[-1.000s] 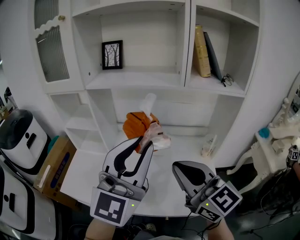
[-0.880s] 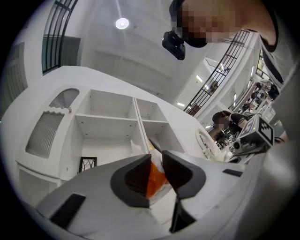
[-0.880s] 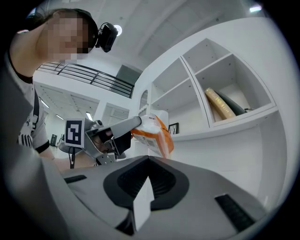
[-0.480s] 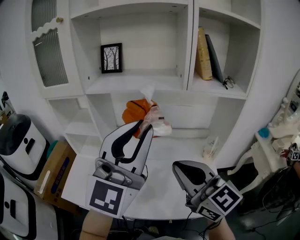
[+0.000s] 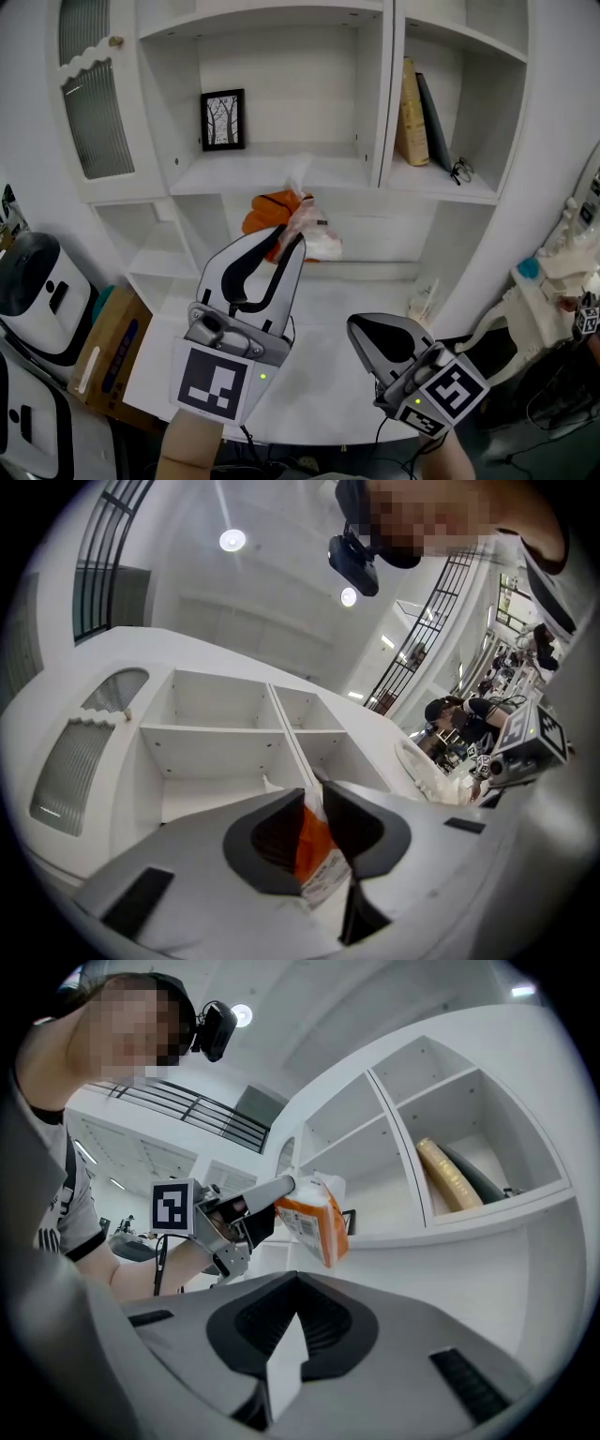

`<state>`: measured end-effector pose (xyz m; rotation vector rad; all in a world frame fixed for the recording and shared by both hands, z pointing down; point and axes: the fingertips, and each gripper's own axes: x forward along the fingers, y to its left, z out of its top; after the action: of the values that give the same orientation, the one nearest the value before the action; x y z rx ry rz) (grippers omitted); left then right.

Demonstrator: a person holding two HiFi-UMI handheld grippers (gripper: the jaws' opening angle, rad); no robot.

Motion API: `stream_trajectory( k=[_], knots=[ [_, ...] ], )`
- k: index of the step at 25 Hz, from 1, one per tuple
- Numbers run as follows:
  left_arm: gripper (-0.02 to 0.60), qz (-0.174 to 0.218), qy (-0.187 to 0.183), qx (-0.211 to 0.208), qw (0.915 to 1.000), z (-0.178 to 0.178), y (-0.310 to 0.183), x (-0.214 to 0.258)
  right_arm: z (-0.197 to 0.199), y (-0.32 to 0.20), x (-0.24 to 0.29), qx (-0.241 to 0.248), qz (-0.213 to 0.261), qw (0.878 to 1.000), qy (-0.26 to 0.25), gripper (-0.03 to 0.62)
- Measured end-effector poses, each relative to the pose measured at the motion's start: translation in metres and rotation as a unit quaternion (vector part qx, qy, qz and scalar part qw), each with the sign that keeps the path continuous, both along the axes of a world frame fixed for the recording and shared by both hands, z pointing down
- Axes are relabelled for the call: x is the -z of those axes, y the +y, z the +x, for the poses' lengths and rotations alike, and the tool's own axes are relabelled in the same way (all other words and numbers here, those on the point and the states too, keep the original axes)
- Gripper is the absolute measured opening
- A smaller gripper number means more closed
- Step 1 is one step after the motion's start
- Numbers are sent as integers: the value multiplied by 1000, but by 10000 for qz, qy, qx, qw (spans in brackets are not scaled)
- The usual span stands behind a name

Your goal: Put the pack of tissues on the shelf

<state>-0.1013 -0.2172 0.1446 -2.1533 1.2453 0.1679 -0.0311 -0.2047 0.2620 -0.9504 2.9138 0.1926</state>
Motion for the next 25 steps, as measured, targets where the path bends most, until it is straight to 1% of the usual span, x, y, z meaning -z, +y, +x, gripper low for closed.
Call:
stream_trajectory(
  k=[9,21,25],
  knots=[
    [91,310,-105,89,9994,-9,-10,22,-14,-16,18,80,152,9999,12,12],
    [87,620,68,148,9979,-29,-31,46,-35,-36,28,112,212,9996,164,12],
    [86,826,8,121,9965,-28,-38,57,-36,-42,28,44,196,9996,200,12]
  ],
)
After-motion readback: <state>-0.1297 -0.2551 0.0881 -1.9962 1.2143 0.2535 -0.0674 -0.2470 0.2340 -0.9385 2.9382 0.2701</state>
